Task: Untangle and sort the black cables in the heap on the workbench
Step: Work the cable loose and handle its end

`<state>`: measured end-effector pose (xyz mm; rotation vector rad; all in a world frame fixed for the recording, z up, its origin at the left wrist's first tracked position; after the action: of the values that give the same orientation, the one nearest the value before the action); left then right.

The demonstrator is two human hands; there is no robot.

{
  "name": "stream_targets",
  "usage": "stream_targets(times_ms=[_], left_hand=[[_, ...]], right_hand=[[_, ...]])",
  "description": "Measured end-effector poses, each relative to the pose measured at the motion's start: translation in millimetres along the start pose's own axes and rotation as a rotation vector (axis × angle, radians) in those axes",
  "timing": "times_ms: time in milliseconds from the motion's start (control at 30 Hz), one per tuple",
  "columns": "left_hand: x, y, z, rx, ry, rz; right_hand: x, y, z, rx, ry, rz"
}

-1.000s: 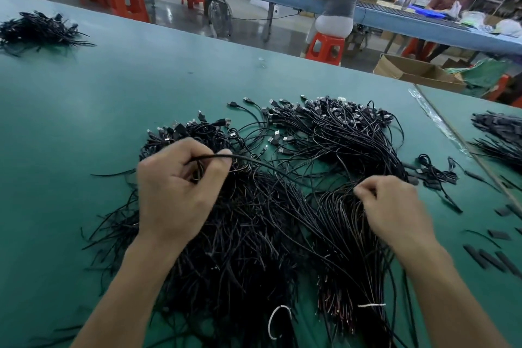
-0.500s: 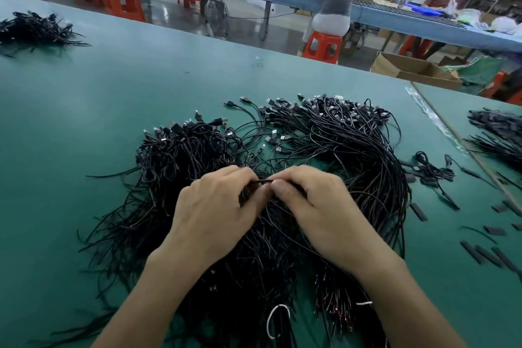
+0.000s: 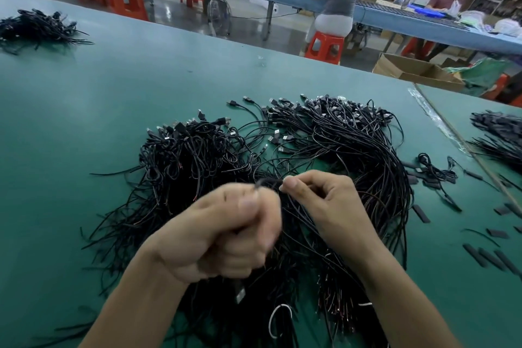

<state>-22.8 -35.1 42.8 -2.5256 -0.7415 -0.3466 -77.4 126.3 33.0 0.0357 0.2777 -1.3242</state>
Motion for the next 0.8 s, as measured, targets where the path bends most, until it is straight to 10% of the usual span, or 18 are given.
stream_targets(times_ms=[167, 333, 467, 633, 800], left_hand=[[-26, -4, 3, 0.119, -0.025, -0.694], [-37, -9, 29, 0.132, -0.607, -1.000], [-37, -9, 35, -0.032, -0.997, -0.943], [-21, -12, 34, -0.269, -0.732, -0.667], [-10, -11, 21, -0.087, -0.237, -0.509]], right_hand=[[11, 13, -1, 0.057, 0.194, 0.350], [17, 21, 12, 0.016, 0.337, 0.479], [10, 19, 28, -0.093, 0.327, 0.416], [-7, 3, 36, -0.181, 0.131, 0.142], [-7, 3, 23, -0.095, 0.005, 0.077]])
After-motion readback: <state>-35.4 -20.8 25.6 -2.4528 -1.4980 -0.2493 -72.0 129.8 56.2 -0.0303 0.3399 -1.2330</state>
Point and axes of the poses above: each hand's wrist, its own y-axis away from the middle knuckle, its own x-axis out of the palm, z = x × y, the point moved 3 cm from there along -y, towards the middle knuckle, and after that the axes turned 11 degrees about -y, right-handed, at the moved point
